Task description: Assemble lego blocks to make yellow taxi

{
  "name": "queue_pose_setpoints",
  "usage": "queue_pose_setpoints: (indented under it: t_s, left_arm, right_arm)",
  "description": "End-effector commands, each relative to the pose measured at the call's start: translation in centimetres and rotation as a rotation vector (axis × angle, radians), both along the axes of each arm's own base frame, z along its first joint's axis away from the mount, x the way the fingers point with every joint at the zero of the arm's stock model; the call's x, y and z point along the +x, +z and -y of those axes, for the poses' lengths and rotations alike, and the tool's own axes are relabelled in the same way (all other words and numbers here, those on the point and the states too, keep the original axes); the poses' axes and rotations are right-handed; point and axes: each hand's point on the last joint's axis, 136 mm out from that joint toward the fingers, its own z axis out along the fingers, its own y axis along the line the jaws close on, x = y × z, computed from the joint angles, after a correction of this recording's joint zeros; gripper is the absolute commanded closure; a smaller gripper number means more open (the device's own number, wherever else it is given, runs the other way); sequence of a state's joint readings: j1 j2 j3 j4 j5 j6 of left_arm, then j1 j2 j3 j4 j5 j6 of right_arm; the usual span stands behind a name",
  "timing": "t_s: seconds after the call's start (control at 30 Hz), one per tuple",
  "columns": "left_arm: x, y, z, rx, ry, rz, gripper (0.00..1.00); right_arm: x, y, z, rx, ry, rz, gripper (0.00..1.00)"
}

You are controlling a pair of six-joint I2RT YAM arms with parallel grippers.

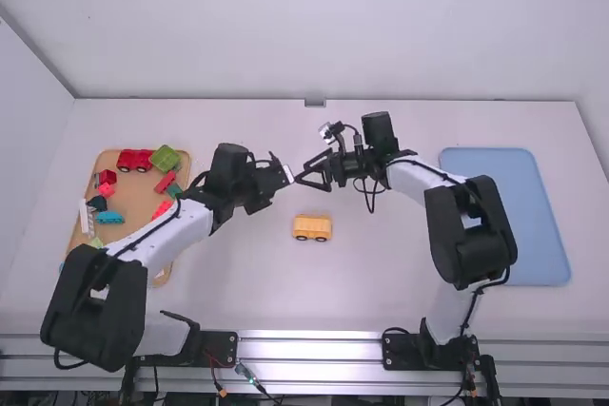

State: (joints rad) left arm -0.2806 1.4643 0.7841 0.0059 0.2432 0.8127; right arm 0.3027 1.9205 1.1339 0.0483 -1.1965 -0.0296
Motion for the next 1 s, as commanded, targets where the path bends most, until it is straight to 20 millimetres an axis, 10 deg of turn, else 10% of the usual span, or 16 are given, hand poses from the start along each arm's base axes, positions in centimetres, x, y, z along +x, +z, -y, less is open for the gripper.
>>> queue_pose_setpoints:
  t_s: [0.0, 0.97]
  left_arm:
    - [0.5, 1.2, 0.8, -0.018, -0.026, 0.025, 0.98]
    - [0.4, 2.4, 4.0, -0.022, -0.133, 0.114, 0.98]
  right_arm:
    - [1.6, -0.3, 0.4, -0.039, -0.047, 0.029, 0.05]
    - [1.5, -0.7, -0.2, 0.095, 0.035, -0.049, 0.15]
